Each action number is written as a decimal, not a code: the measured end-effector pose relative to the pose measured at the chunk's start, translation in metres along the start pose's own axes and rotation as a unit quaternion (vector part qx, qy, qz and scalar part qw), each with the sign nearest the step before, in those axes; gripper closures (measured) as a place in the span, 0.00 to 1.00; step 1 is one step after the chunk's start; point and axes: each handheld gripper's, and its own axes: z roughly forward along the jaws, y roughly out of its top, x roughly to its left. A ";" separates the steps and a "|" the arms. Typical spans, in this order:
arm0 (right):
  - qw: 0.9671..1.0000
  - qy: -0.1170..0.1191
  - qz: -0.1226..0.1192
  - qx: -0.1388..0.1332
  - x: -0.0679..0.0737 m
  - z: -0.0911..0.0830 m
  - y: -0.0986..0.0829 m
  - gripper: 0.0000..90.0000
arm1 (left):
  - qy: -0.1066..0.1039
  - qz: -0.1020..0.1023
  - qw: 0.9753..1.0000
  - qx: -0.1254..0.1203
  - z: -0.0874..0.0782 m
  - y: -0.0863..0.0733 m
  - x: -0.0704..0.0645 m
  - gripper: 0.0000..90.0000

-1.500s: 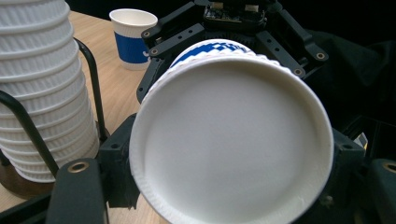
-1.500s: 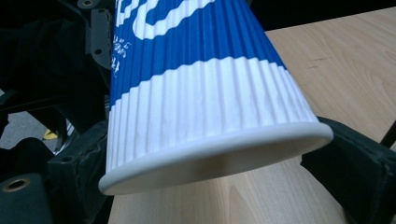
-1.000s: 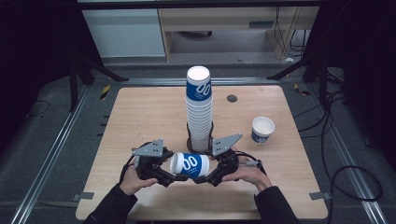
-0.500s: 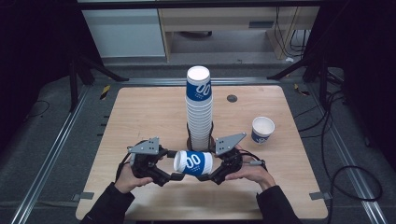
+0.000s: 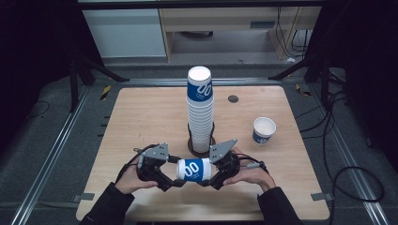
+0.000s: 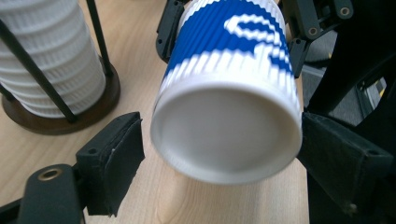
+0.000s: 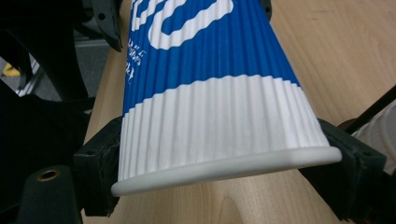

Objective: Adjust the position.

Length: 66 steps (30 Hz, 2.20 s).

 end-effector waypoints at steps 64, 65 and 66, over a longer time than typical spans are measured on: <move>0.990 -0.015 0.052 -0.131 -0.006 -0.029 0.004 0.10 | 0.015 -0.001 0.995 -0.098 -0.014 -0.001 0.005 0.28; 0.990 -0.014 0.051 -0.131 -0.006 -0.028 0.005 0.10 | 0.013 -0.001 0.995 -0.098 -0.014 -0.001 0.005 0.28; 0.990 -0.012 0.052 -0.132 -0.006 -0.028 0.005 0.10 | 0.010 0.000 0.995 -0.099 -0.013 0.000 0.004 0.28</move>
